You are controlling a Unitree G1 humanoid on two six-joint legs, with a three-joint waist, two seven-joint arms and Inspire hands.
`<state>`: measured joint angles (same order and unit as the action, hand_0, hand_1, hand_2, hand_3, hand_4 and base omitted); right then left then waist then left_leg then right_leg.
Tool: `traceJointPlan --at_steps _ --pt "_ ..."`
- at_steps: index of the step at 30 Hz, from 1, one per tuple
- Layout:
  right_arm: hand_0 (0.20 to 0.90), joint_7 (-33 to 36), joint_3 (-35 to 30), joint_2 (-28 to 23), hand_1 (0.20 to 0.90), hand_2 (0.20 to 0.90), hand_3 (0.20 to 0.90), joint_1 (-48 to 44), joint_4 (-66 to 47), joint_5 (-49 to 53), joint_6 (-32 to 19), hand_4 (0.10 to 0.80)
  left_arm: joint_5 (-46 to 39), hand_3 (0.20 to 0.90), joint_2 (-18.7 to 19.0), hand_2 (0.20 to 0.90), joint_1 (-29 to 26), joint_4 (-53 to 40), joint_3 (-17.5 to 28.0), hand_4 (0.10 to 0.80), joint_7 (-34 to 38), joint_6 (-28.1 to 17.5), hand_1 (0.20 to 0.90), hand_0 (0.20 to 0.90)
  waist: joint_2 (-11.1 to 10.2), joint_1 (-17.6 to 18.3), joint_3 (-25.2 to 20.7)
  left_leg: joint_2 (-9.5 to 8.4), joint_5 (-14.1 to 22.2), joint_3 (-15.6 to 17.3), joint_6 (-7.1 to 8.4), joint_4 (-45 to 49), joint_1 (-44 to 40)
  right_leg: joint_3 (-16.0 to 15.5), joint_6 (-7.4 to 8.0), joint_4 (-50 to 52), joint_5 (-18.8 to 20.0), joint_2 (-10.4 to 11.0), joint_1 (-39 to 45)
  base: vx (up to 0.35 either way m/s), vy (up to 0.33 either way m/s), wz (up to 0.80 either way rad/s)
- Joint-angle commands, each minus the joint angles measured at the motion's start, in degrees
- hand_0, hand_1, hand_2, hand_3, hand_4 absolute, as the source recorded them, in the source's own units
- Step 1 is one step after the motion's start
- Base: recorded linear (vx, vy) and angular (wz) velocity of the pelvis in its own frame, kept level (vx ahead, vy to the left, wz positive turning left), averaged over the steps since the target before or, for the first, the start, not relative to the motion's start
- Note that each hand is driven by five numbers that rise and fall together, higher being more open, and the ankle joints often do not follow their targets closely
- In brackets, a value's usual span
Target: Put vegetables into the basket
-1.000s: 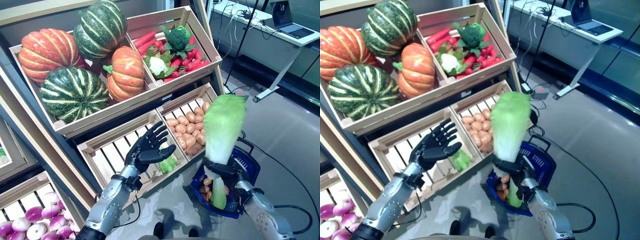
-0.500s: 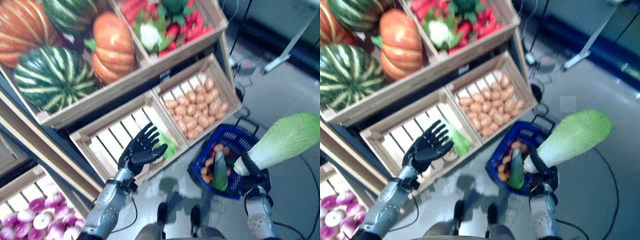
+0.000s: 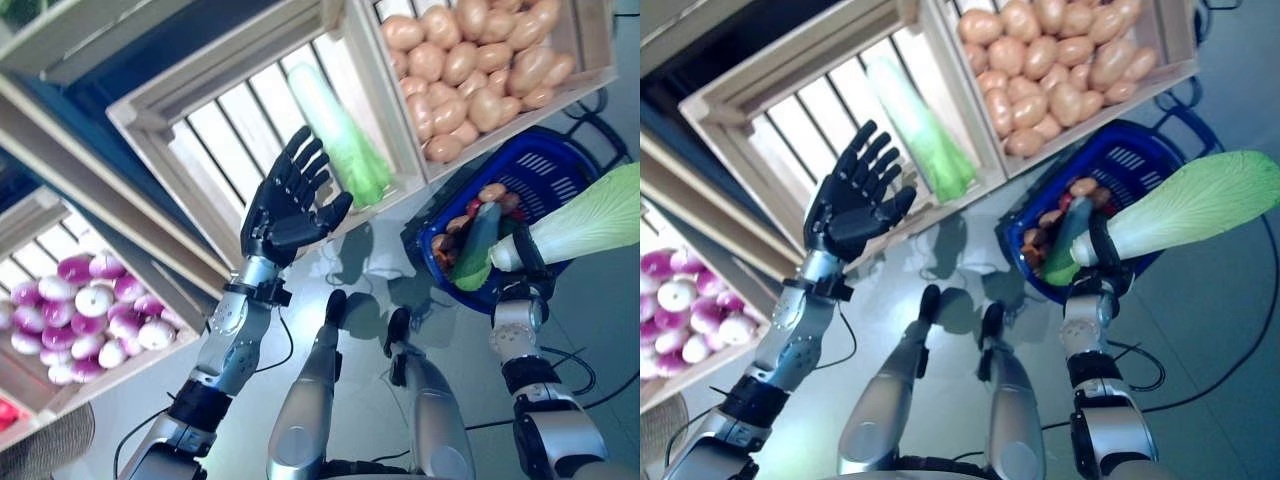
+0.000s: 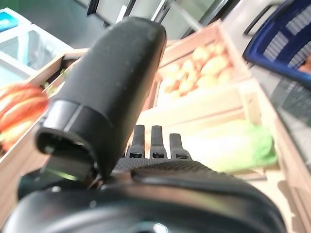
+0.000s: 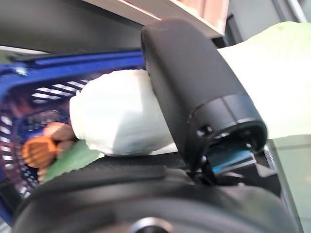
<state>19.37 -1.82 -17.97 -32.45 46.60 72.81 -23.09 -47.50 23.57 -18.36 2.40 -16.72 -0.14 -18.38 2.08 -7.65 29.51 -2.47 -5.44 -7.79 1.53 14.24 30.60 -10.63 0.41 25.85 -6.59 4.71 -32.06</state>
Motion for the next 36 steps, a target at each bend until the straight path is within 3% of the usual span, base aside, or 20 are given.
traceJointPlan --at_steps 1,5,12,21,22,23,35,36 --pt "0.300 -2.30 -1.76 -5.74 0.300 0.300 0.300 -1.18 -4.52 1.21 -2.95 0.400 0.76 0.900 -1.57 0.900 -3.08 -6.66 1.38 0.800 -1.53 -7.75 0.900 0.900 -0.67 0.30 -1.86 -2.86 4.62 0.64 -2.26 9.09 5.86 0.48 0.44 -0.50 4.85 0.97 -0.33 -0.026 -0.001 0.14" --pt "0.300 -2.60 -1.21 -5.97 0.300 0.300 0.300 -4.82 -1.07 3.10 -0.71 0.400 1.07 0.900 -1.83 0.900 -5.20 -5.88 0.63 0.800 -0.78 -7.38 0.900 0.900 -0.62 -0.24 -1.22 -2.86 5.85 1.06 -2.55 13.56 9.78 0.92 0.15 4.92 3.55 1.46 -4.60 -0.008 -0.028 0.13" --pt "0.300 2.04 -1.94 -9.15 0.300 0.300 0.300 -10.69 10.24 4.03 10.95 0.400 0.81 0.900 -1.53 0.900 -6.78 -3.67 0.59 0.800 -1.34 -5.70 0.900 0.900 0.43 -1.30 -0.20 -3.54 6.97 1.65 -2.68 18.64 15.25 1.38 -0.26 10.66 2.33 1.81 -10.07 0.020 -0.028 0.06" --pt "0.300 8.22 -4.02 -8.20 0.300 0.300 0.300 -13.57 14.62 11.17 11.80 0.400 3.05 0.900 -1.06 0.900 -6.42 -3.71 1.29 0.800 2.04 -5.97 0.900 0.900 1.94 -1.62 0.28 -4.35 8.17 1.98 -3.49 23.02 19.78 2.12 -1.44 15.88 1.04 0.83 -14.78 0.034 -0.006 0.03" --pt "0.429 8.86 -4.12 -8.05 0.429 0.429 0.429 -13.51 14.13 10.82 11.70 0.486 3.35 0.900 -1.00 0.900 -6.20 -3.88 1.51 0.800 2.45 -5.89 0.900 0.900 2.04 -1.59 0.28 -4.32 8.24 2.09 -3.52 23.50 20.18 2.21 -1.51 16.49 0.92 0.78 -15.17 0.000 0.000 0.00" --pt "0.900 9.74 -4.16 -7.95 0.900 0.900 0.900 -13.43 13.39 10.68 11.70 0.800 3.83 0.900 -0.87 0.900 -5.92 -4.08 1.79 0.800 2.97 -5.88 0.900 0.900 2.13 -1.49 0.28 -4.25 8.40 2.24 -3.50 24.20 20.66 2.36 -1.69 17.30 0.75 0.63 -15.65 0.000 0.000 0.00" --pt "0.900 11.70 -5.59 -7.14 0.900 0.900 0.900 -10.37 8.94 11.43 6.77 0.800 11.98 0.900 2.12 0.900 -4.11 -6.19 4.06 0.800 4.43 -7.83 0.900 0.900 2.07 -1.28 0.28 -3.96 8.87 2.71 -3.21 26.37 21.92 2.35 -2.35 18.74 0.42 -0.48 -16.20 0.007 -0.010 0.01" --pt "0.900 10.78 -5.97 -6.46 0.900 0.900 0.900 -9.14 7.97 14.41 5.67 0.800 17.50 0.900 3.85 0.900 -4.09 -7.17 4.84 0.800 5.64 -9.13 0.900 0.900 1.87 -1.24 0.28 -3.92 9.00 2.70 -2.98 26.61 21.50 2.34 -2.39 18.89 0.41 -0.75 -15.73 0.010 -0.023 -0.03"
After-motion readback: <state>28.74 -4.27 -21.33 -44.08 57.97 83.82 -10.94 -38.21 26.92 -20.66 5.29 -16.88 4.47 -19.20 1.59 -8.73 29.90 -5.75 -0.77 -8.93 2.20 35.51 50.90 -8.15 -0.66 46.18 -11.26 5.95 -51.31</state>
